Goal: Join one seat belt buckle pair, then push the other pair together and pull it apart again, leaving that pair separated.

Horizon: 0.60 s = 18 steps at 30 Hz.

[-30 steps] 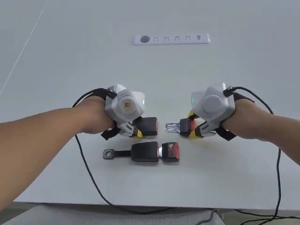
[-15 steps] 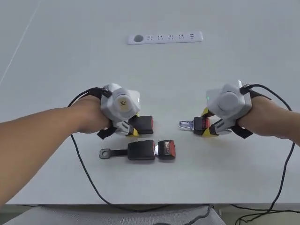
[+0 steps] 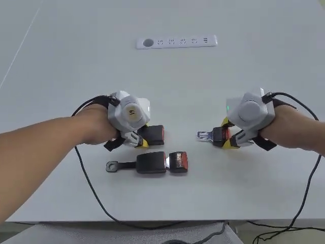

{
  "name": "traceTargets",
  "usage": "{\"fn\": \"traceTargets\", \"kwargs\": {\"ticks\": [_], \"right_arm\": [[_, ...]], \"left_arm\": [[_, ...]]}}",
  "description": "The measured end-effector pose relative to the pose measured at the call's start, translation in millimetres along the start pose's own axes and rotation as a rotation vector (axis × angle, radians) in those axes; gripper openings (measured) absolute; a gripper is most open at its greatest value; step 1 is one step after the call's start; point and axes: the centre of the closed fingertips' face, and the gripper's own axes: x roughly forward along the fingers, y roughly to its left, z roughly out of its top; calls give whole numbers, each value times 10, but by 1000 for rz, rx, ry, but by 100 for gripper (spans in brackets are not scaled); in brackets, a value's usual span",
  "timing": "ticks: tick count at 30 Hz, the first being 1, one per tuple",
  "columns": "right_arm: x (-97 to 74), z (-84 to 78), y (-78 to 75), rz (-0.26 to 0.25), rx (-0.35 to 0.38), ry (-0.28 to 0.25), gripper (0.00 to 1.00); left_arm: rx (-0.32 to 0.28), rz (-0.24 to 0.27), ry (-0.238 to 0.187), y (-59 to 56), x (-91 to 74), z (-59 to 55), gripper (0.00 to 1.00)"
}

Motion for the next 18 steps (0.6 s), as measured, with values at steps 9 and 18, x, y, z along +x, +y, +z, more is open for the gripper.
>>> {"fn": "traceTargets", "kwargs": {"ticks": [9, 18], "right_arm": [[-131, 74, -25, -36, 37, -38, 35], [-279, 197, 55, -89, 99, -128, 39]], "left_arm": [[0, 49, -25, 51, -107, 15, 44], [-97, 121, -101, 39, -345, 73, 55]]}}
